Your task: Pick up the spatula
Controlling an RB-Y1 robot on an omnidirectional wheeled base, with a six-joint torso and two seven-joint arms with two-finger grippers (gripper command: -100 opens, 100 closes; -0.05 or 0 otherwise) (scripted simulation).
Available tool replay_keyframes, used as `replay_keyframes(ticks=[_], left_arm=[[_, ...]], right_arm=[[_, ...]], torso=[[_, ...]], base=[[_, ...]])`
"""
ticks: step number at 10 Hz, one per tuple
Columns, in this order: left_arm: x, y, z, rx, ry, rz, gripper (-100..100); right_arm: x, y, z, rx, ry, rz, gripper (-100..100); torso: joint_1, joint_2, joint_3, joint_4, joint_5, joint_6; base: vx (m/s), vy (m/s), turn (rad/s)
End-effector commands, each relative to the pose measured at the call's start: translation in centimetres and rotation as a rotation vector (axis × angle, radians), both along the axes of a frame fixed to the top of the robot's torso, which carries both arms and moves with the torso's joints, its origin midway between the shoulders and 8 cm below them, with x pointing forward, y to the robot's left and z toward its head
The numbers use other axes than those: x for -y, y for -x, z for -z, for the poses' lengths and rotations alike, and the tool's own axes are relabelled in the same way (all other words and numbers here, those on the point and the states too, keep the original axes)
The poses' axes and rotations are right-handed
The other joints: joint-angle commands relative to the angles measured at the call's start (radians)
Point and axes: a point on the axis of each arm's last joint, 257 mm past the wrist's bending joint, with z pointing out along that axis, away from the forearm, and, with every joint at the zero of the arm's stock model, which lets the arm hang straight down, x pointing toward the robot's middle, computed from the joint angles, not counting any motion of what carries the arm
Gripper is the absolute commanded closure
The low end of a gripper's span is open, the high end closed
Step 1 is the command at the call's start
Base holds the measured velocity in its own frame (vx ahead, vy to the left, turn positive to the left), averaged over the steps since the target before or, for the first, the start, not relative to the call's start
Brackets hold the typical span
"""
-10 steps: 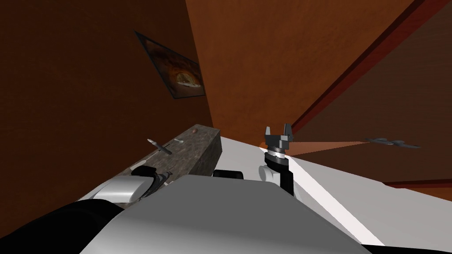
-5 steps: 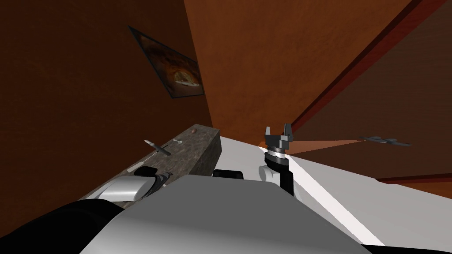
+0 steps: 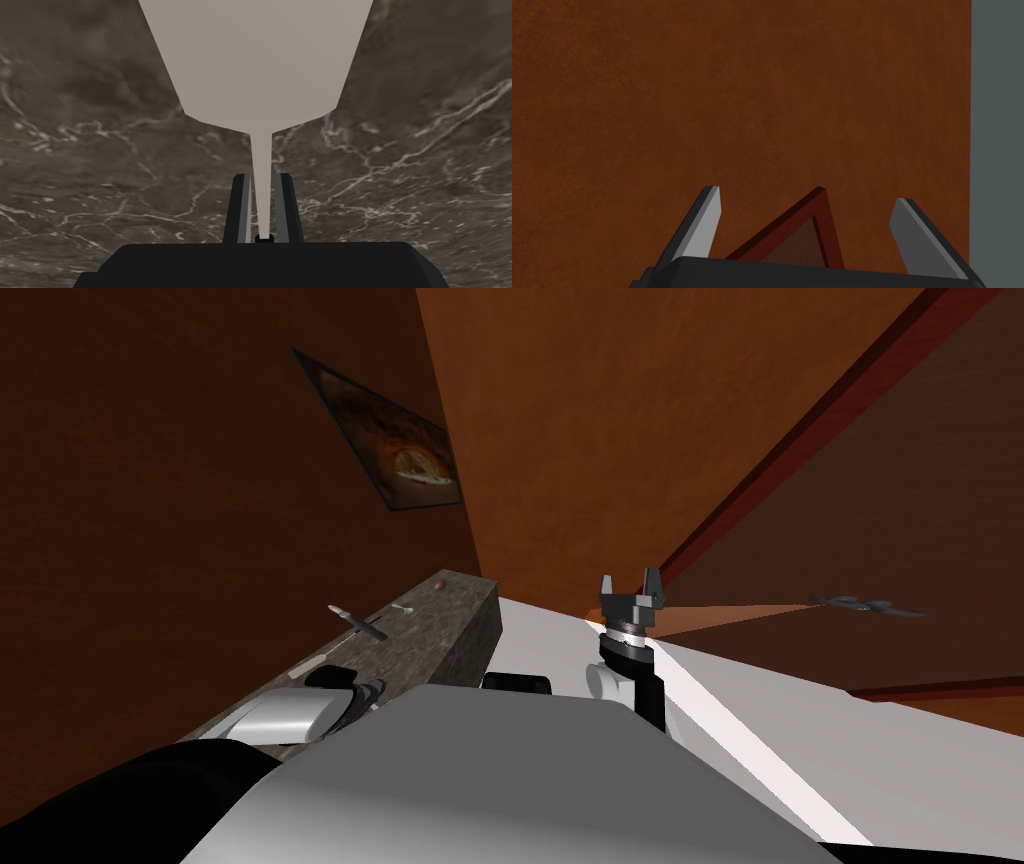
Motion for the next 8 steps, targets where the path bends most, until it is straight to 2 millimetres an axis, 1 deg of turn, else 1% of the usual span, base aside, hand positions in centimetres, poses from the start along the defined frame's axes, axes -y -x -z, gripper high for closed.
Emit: replay_keyframes(ticks=[1,2,3,4,6,7,8], left_arm=[[0.0,0.0,0.0,0.000,0.000,0.000,100],[0.0,0.0,0.0,0.000,0.000,0.000,100],[0.0,0.0,0.0,0.000,0.000,0.000,0],[0.3,-0.1,-0.7,0.000,0.000,0.006,100],[0.8,-0.1,-1.6,-0.001,0.000,0.014,100],[0.7,-0.1,-1.3,0.000,0.000,0.012,100],[0.7,0.0,-1.3,-0.001,0.000,0.012,0]], right_arm=[[0.0,0.0,0.0,0.000,0.000,0.000,0],[0.0,0.0,0.0,0.000,0.000,0.000,0],[0.0,0.0,0.0,0.000,0.000,0.000,0],[0.0,0.0,0.0,0.000,0.000,0.000,0],[0.0,0.0,0.0,0.000,0.000,0.000,0],[0.0,0.0,0.0,0.000,0.000,0.000,0],[0.0,0.0,0.0,0.000,0.000,0.000,0]], torso=[[0.000,0.000,0.000,0.000,0.000,0.000],[0.000,0.000,0.000,0.000,0.000,0.000],[0.000,0.000,0.000,0.000,0.000,0.000],[0.000,0.000,0.000,0.000,0.000,0.000],[-0.001,-0.001,-0.001,0.000,0.000,0.000],[-0.001,-0.001,-0.001,0.000,0.000,0.000],[0.000,-0.001,-0.001,0.000,0.000,0.000]], base=[[0.000,0.000,0.000],[0.000,0.000,0.000],[0.000,0.000,0.000],[0.013,-0.001,0.049],[0.023,-0.004,0.051],[0.009,-0.002,0.009],[0.000,0.000,0.000]])
